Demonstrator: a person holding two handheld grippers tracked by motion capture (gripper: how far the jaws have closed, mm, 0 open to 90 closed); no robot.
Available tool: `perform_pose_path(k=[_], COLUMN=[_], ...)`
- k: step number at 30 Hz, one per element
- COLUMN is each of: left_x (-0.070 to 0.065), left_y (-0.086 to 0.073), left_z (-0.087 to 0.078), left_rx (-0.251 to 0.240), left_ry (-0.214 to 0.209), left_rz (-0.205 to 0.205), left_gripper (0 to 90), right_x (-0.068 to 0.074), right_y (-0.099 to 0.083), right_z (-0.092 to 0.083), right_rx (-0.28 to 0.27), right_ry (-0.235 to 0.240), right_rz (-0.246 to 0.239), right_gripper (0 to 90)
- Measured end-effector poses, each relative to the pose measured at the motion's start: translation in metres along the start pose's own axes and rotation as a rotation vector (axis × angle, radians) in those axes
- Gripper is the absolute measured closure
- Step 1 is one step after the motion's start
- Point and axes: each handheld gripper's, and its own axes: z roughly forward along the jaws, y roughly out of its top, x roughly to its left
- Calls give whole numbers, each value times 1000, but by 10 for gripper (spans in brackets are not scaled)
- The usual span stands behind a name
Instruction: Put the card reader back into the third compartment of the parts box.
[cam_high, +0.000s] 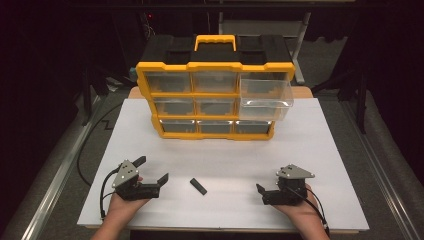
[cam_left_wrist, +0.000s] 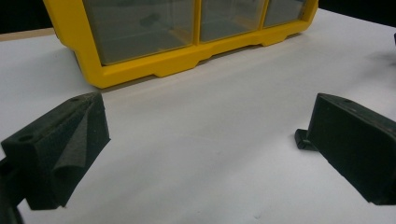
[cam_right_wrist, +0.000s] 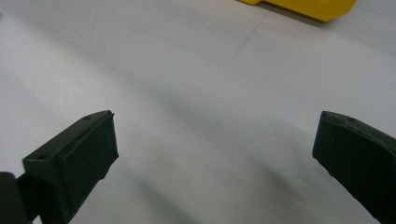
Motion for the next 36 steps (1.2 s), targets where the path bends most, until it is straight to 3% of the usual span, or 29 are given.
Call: perform_pose_path(k=[3,6,21,36], left_x=[-1,0,-2,-2], left_y=[1,1,1,1], left_z=[-1,-1,-1,-1], left_rx=[-6,-7,-12,-18], left_ry=[-4,-7,-10,-4], left_rz=[6,4,14,18], left_gripper=[3,3,3,3], right_x=[7,20,64,101], right_y=[2,7,26,47], right_z=[0,4,23,46], right_rx=[-4,-5,-23,-32], right_ry=[25,41,168,274], right_rz=[-5,-41,-85,-103], right_gripper=[7,17,96,347])
